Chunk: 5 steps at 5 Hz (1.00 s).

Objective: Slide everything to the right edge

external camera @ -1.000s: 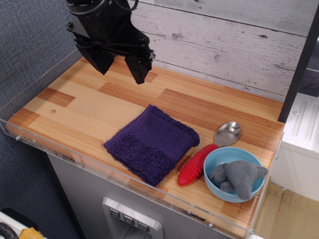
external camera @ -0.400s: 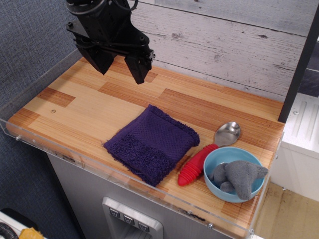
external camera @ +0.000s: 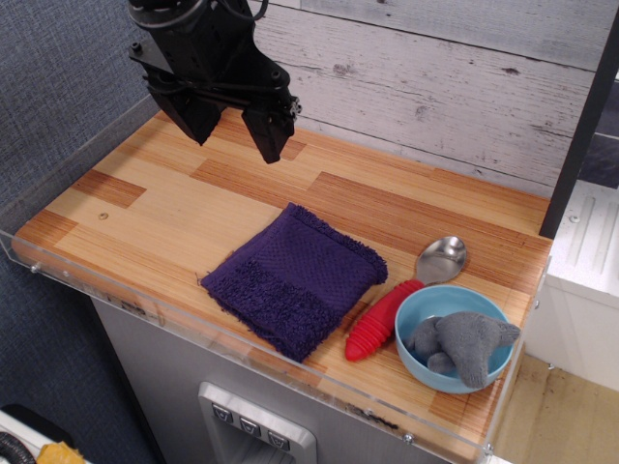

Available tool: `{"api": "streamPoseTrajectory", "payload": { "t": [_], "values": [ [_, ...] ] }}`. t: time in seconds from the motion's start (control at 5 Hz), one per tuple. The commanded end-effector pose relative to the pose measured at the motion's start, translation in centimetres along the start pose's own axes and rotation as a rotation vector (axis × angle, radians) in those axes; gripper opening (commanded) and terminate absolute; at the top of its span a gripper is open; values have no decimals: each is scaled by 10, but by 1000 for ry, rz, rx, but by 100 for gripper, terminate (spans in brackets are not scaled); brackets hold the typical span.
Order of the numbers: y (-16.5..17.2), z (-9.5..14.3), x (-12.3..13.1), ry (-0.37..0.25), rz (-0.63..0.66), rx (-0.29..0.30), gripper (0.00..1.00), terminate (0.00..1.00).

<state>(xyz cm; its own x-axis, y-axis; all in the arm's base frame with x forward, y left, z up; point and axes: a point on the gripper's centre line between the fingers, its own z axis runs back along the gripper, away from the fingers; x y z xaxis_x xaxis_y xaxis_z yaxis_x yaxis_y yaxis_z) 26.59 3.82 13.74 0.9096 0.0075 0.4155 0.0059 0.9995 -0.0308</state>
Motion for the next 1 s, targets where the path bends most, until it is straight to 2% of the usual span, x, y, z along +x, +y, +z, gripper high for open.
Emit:
{"api": "streamPoseTrajectory", "payload": {
  "t": [0.0, 0.6, 0.8],
  "values": [
    [0, 14, 1, -45, -2, 9, 100, 0],
    [0, 14, 1, -45, -2, 9, 100, 0],
    [0, 14, 1, -45, -2, 9, 100, 100]
  ]
}}
